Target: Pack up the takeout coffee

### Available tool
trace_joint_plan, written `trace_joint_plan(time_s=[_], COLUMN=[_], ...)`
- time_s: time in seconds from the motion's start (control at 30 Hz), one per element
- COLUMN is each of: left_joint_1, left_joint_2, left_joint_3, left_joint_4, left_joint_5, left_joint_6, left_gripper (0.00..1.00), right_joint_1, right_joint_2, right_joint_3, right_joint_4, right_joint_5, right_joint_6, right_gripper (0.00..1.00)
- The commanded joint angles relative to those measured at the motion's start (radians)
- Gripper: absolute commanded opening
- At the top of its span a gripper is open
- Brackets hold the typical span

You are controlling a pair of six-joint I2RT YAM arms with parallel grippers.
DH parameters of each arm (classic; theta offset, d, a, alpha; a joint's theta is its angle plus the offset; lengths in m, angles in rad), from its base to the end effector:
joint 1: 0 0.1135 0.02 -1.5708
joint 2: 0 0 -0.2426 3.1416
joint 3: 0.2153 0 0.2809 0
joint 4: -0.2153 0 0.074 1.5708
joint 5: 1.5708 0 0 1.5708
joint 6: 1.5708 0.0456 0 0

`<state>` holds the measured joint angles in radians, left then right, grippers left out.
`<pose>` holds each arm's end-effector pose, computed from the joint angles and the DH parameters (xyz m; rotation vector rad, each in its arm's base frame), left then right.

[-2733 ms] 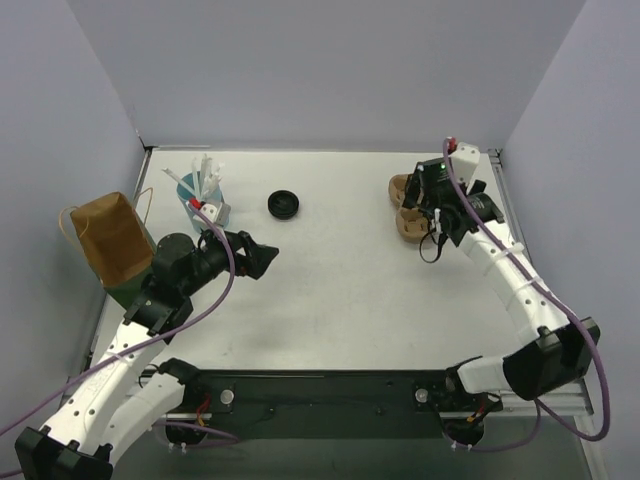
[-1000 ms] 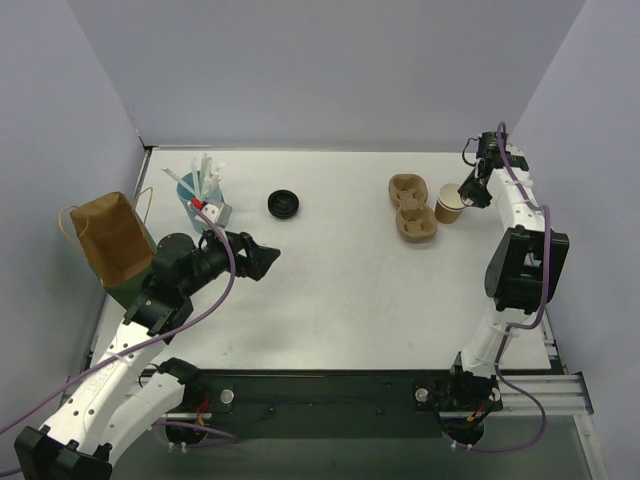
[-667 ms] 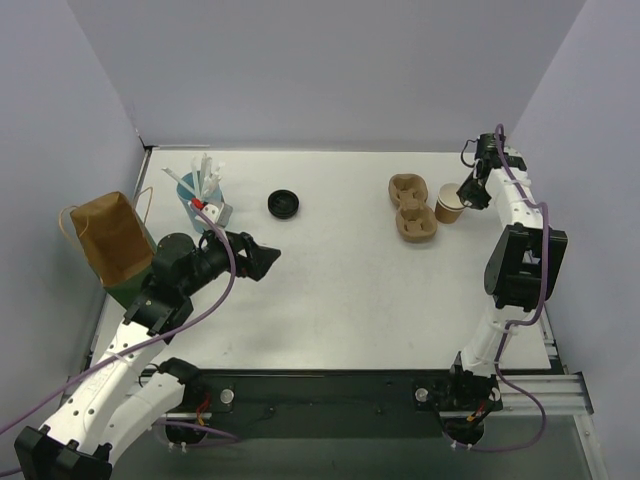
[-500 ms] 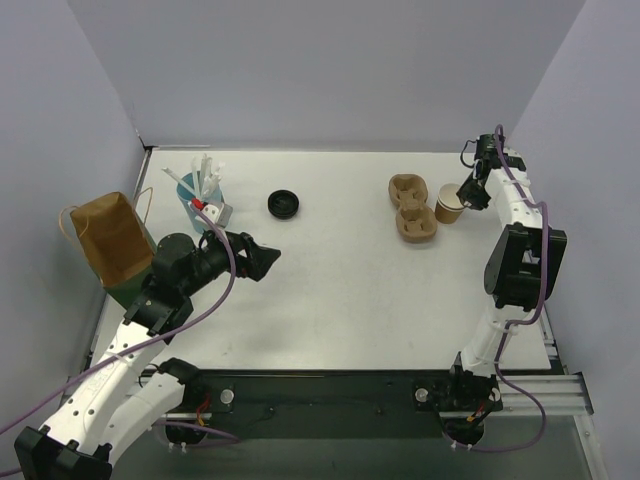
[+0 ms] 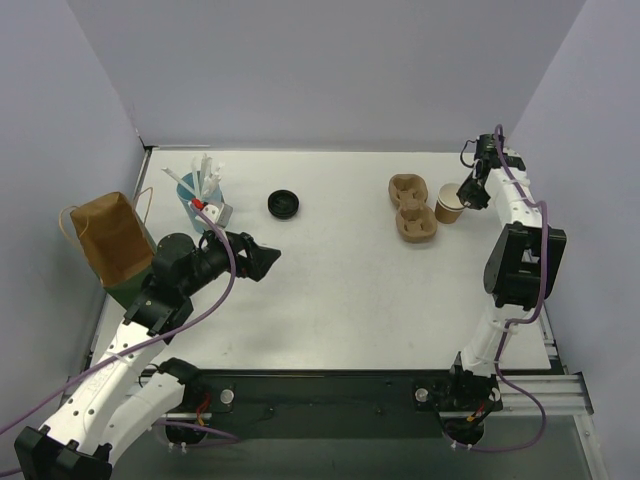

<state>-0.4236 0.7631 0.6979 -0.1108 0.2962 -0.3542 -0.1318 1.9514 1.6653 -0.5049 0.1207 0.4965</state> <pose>0.2117 -0.1101 0.3026 0.2871 1.7895 -0.8196 0.4693 -0.0678 0.2341 0.7830 2.2207 0.0355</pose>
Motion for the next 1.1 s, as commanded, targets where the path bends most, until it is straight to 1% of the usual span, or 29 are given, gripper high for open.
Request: trace_joint_plan(time_s=[0.0, 0.2, 0.27, 0.3, 0.37, 0.4, 0.53, 0.6, 0.63, 0.67, 0.73, 0.9, 0.97, 1.0, 1.03, 1.07], left_joint_1=[0.0, 0.0, 0.0, 0.0, 0.0, 0.0, 0.0, 0.0, 0.0, 0.0, 0.0, 0.0, 0.0, -0.001, -0.001, -0.001], left_joint_2=[-0.008, -0.01, -0.01, -0.01, -0.01, -0.01, -0.01, -0.01, -0.008, -0.008, -0.01, -0.01, -0.011, -0.01, -0.008, -0.007], left_joint_3=[0.035, 0.034, 0.034, 0.035, 0.035, 0.034, 0.034, 0.035, 0.034, 0.035, 0.035, 0.034, 0.031, 0.031, 0.031, 0.031], left_joint_4=[0.033, 0.033, 0.033, 0.034, 0.034, 0.034, 0.034, 0.036, 0.034, 0.034, 0.033, 0.031, 0.034, 0.033, 0.033, 0.033], left_joint_5=[0.011, 0.012, 0.014, 0.012, 0.012, 0.014, 0.012, 0.011, 0.012, 0.011, 0.012, 0.009, 0.009, 0.012, 0.011, 0.011], left_joint_6=[0.023, 0.023, 0.023, 0.024, 0.024, 0.024, 0.024, 0.024, 0.024, 0.024, 0.026, 0.027, 0.026, 0.026, 0.026, 0.026], left_gripper=[0.97, 0.97, 0.97, 0.97, 0.97, 0.97, 0.97, 0.97, 0.97, 0.97, 0.97, 0.97, 0.97, 0.97, 0.97, 0.97], right_joint_1=[-0.011, -0.012, -0.014, -0.014, -0.017, -0.017, -0.019, -0.019, -0.019, -0.02, -0.026, -0.032, -0.034, -0.035, -0.034, -0.034], right_joint_2=[0.017, 0.03, 0.029, 0.029, 0.027, 0.026, 0.003, -0.008, -0.022, -0.025, -0.037, -0.065, -0.081, -0.086, -0.095, -0.101], right_joint_3=[0.04, 0.047, 0.044, 0.044, 0.044, 0.044, 0.059, 0.063, 0.062, 0.062, 0.06, 0.036, 0.014, 0.007, -0.007, -0.015], right_joint_4=[-0.018, -0.018, -0.018, -0.018, -0.017, -0.018, -0.02, -0.018, -0.02, -0.021, -0.02, -0.017, -0.018, -0.018, -0.02, -0.02], right_joint_5=[-0.006, -0.01, -0.012, -0.01, -0.01, -0.016, -0.05, -0.058, -0.058, -0.056, -0.082, -0.096, -0.061, -0.04, -0.026, -0.017], right_joint_6=[0.008, 0.01, 0.01, 0.01, 0.01, 0.008, 0.005, 0.005, 0.008, 0.01, 0.01, 0.011, 0.008, 0.004, -0.004, -0.012], right_gripper=[0.22, 0.22, 0.17, 0.11, 0.05, 0.0, 0.0, 0.04, 0.04, 0.04, 0.0, 0.0, 0.06, 0.11, 0.11, 0.06])
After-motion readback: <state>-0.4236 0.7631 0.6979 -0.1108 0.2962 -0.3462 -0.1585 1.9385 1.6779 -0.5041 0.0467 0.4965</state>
